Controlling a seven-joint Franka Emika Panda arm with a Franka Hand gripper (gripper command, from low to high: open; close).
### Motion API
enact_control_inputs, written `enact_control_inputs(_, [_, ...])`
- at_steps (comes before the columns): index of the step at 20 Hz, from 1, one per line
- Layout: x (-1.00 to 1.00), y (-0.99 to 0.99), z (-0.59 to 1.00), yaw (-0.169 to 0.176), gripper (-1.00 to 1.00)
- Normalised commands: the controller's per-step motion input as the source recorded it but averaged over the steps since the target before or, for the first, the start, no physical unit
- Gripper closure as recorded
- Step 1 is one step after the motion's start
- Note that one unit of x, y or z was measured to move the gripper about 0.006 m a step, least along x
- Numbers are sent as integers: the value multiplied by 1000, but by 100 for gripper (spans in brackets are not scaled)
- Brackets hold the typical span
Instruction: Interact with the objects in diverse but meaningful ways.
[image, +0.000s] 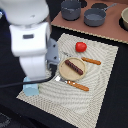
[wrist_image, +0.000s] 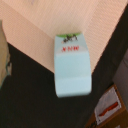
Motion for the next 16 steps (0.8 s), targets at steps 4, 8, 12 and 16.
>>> enact_control_inputs(4, [-124, 539, -877, -2, -100])
enact_control_inputs(8, [-480, 369, -436, -61, -100])
enact_control_inputs(12, [-516, 299, -83, -90, -100])
enact_control_inputs(16, [-589, 245, 96, -117, -100])
